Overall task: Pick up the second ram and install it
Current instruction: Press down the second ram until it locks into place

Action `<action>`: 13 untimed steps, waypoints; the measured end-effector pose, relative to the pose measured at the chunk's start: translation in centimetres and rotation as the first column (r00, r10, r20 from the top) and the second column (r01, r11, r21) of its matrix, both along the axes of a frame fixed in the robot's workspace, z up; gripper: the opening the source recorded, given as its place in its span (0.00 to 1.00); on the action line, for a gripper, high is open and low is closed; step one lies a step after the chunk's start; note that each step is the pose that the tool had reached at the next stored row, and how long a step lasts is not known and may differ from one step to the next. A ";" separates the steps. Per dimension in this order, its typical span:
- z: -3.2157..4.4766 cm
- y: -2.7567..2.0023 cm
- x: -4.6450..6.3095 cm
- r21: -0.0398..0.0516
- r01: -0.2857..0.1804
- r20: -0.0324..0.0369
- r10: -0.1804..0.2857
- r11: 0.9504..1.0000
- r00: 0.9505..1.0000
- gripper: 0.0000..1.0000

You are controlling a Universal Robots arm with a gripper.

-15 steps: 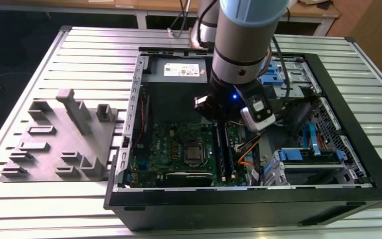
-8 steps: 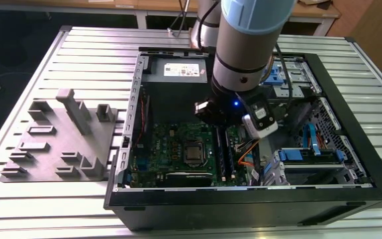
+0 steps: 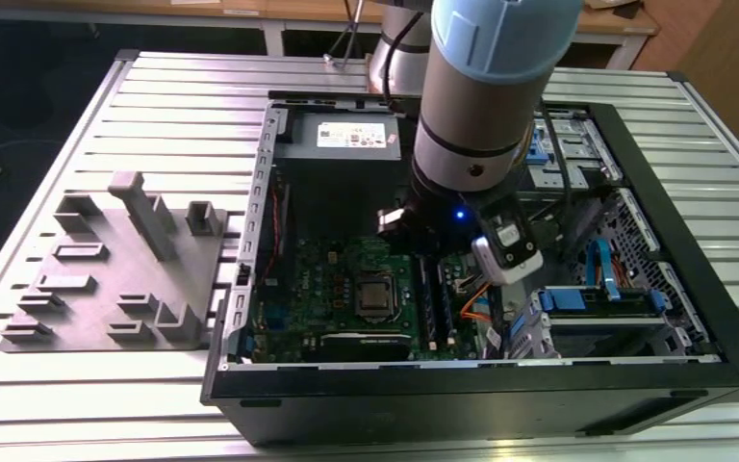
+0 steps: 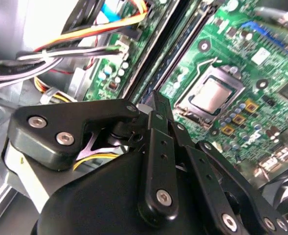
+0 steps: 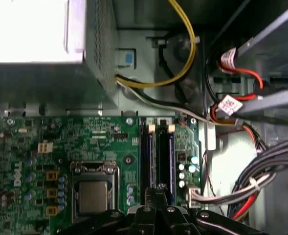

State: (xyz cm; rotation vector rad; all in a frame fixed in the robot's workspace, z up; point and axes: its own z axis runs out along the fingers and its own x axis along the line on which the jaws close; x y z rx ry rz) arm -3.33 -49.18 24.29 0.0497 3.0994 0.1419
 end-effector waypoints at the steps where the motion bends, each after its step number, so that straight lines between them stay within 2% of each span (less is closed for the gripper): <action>1: 0.00 -0.23 0.0 0.000 0.000 0.000 0.000 1.000 1.000 0.07; 7: 0.00 -1.52 0.0 0.001 0.000 0.000 0.000 1.000 1.000 0.07; 10: 0.00 -1.94 0.0 0.001 0.000 0.000 0.000 1.000 1.000 0.07; 13: 0.00 -2.11 0.0 0.002 0.000 0.000 0.000 1.000 1.000 0.07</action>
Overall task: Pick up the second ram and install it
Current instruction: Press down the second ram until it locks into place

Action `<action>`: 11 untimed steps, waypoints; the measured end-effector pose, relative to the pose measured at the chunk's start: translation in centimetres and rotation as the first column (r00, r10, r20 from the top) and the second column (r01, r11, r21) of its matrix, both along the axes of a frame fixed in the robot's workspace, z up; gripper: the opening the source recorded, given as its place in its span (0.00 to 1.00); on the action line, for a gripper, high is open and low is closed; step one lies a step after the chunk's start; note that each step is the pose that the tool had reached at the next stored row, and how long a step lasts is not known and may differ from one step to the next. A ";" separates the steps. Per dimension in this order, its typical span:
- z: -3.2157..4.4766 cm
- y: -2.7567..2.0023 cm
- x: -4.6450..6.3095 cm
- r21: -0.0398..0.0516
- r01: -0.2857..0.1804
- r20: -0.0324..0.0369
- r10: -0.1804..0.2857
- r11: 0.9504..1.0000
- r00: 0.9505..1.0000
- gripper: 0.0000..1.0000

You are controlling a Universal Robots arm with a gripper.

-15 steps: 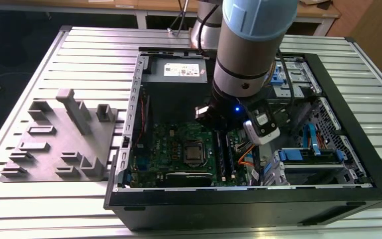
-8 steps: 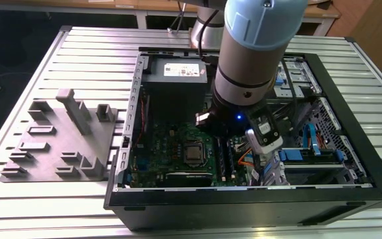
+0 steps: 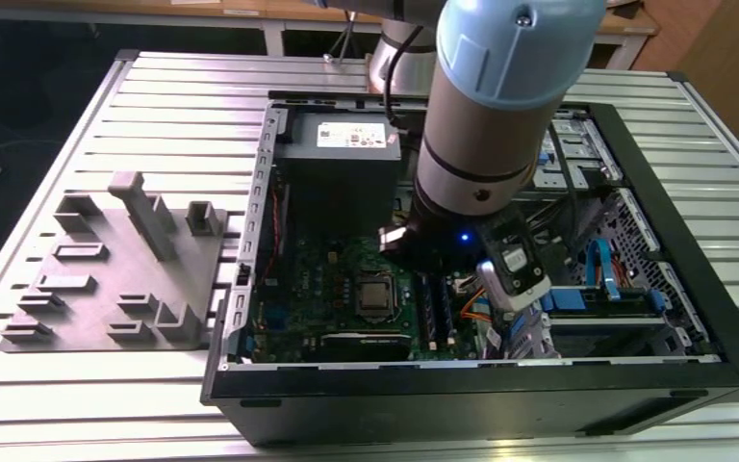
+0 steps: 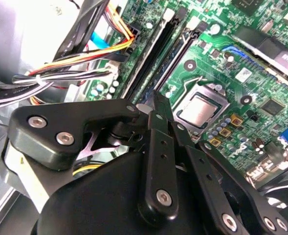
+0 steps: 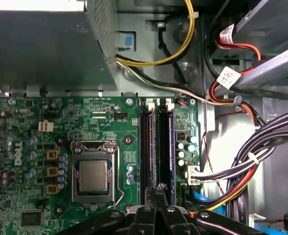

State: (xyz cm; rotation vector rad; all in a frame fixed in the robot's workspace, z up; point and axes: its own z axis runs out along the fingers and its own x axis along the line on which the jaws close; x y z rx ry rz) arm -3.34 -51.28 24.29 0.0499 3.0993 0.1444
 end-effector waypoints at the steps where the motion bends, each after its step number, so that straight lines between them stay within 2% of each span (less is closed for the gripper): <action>1: 0.00 -0.07 0.0 0.000 0.000 0.000 0.000 1.000 1.000 0.07; 6: 0.00 -0.64 0.0 0.000 0.000 0.000 0.000 1.000 1.000 0.07; 11: -0.01 -1.47 0.0 0.000 0.000 0.000 0.000 1.000 1.000 0.07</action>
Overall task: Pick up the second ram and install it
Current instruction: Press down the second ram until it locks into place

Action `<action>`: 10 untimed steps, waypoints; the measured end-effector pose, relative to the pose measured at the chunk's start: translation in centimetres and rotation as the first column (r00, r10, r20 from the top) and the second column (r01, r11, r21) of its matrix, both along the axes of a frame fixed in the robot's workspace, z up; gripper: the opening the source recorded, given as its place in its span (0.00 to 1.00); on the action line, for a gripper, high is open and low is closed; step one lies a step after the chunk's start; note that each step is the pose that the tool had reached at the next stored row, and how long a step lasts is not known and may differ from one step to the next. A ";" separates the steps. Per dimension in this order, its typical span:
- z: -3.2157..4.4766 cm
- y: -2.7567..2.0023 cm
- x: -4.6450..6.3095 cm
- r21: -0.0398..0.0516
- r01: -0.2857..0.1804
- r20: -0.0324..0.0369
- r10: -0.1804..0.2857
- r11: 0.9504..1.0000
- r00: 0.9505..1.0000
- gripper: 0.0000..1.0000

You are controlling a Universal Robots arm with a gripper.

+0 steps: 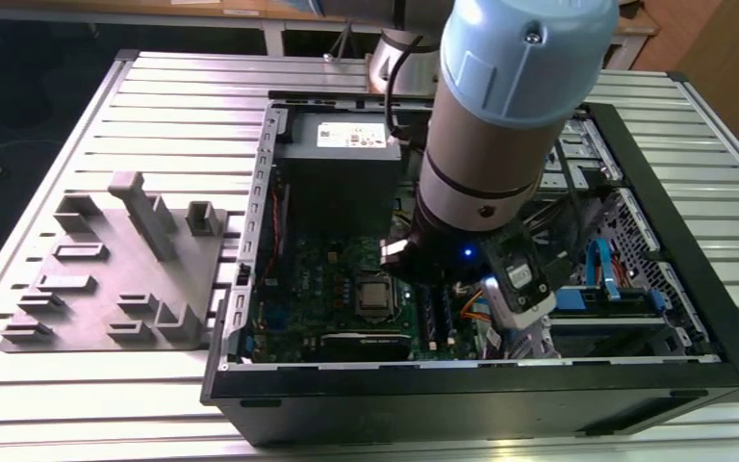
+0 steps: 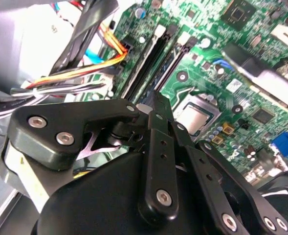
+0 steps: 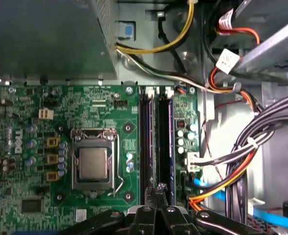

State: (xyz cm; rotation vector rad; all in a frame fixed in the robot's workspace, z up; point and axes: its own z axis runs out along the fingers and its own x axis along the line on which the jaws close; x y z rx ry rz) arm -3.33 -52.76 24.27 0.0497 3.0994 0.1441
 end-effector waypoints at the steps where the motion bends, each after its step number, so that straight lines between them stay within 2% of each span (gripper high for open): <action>1: -0.02 -0.14 0.0 0.000 0.000 0.000 0.000 1.000 1.000 0.07; 5: -0.12 -0.53 0.0 0.000 0.000 0.000 0.000 1.000 1.000 0.07; 10: -0.19 -0.79 0.0 0.000 0.000 0.000 0.000 1.000 1.000 0.07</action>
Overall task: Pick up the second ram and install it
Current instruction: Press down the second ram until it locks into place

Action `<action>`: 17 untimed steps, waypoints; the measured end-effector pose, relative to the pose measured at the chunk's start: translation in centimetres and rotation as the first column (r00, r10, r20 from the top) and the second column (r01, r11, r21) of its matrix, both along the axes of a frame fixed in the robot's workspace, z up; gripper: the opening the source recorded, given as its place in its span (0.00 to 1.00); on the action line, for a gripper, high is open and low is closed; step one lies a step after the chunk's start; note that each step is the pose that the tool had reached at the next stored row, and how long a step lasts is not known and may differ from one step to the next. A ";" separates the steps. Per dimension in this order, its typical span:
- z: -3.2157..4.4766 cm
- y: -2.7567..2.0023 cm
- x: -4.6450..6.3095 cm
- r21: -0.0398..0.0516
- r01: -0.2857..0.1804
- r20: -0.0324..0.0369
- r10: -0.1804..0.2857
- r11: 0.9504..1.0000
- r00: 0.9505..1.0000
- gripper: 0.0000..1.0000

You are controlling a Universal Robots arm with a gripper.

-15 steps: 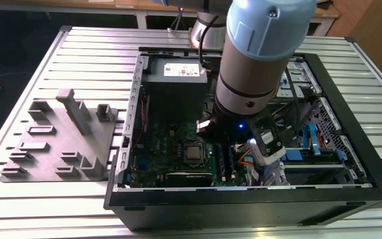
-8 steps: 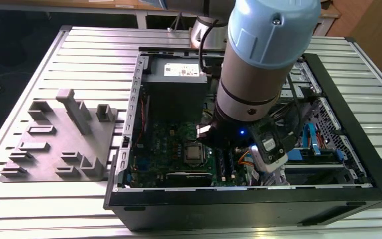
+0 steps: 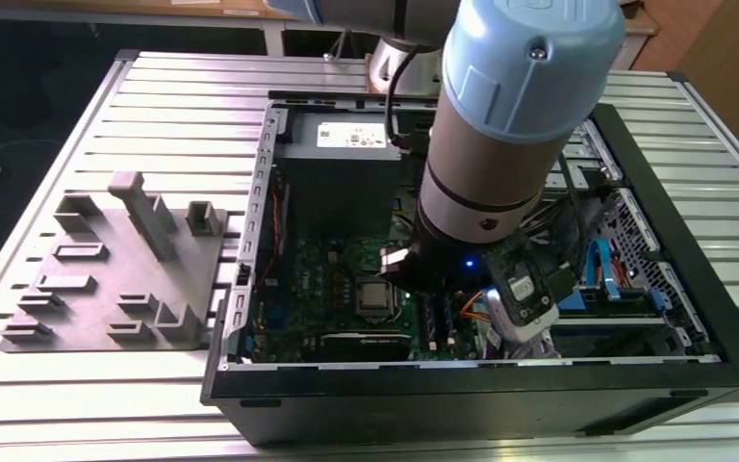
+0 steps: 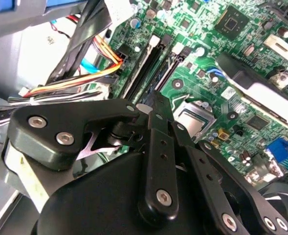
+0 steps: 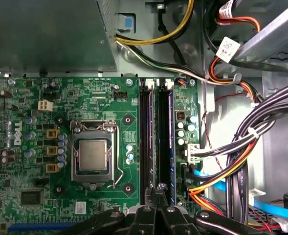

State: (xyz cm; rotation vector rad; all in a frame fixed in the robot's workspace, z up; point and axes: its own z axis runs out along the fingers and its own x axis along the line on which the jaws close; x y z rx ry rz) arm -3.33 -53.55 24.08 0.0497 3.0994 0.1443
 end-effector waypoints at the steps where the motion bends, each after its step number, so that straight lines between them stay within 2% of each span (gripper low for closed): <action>1: -0.01 -0.08 0.0 0.000 0.000 0.000 0.000 1.000 1.000 0.07; 6: -0.15 -0.35 0.0 -0.002 0.010 0.000 -0.010 1.000 1.000 0.07; 11: -0.57 -0.36 0.0 -0.013 0.027 0.001 -0.027 1.000 1.000 0.07; 17: -1.25 -0.33 0.0 -0.020 0.030 0.001 -0.030 0.999 1.000 0.07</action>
